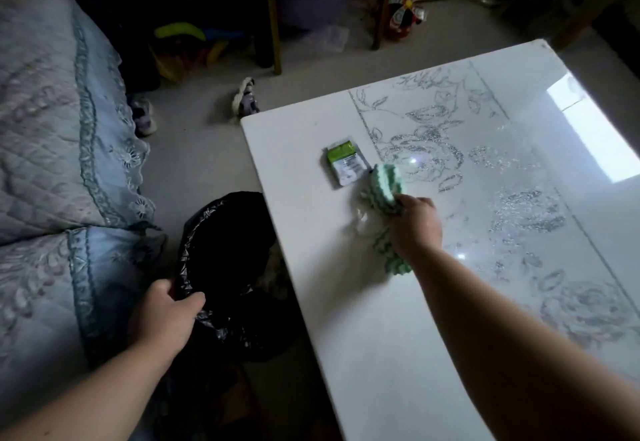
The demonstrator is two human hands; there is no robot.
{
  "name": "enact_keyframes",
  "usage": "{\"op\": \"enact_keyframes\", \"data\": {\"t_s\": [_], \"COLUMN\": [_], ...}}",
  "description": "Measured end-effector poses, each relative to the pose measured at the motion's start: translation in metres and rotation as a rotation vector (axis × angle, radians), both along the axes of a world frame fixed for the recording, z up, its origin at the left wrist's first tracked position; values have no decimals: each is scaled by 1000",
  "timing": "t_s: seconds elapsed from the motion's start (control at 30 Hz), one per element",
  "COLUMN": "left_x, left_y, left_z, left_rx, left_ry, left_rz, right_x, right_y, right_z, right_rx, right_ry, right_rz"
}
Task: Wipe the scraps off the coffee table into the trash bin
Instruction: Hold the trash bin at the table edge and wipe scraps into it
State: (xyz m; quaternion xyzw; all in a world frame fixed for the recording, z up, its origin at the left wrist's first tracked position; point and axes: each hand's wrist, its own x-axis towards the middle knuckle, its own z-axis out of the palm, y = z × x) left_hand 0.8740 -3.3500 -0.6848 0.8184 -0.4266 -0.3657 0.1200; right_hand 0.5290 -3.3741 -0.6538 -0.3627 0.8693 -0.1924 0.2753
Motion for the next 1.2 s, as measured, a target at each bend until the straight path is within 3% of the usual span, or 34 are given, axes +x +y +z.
{"op": "enact_keyframes", "data": {"t_s": [0.37, 0.53, 0.73, 0.83, 0.97, 1.2], "left_x": [22, 34, 47, 47, 44, 30], "left_y": [-24, -30, -52, -64, -78, -103], "left_z": [13, 29, 45, 45, 40, 27], "left_rx": [55, 126, 187, 170, 87, 71], "left_ry": [60, 69, 115, 99, 72, 50], "left_rz": [-44, -79, -86, -54, -38, -15], "right_x": [167, 198, 131, 73, 20, -5], "right_y": [43, 33, 17, 20, 24, -63], "right_z": [-6, 6, 29, 26, 16, 7], "right_rx": [-26, 40, -41, -31, 12, 34], "right_ry": [-184, -262, -33, 38, -13, 6], "right_rz": [-6, -8, -264, -561, -983, -763]}}
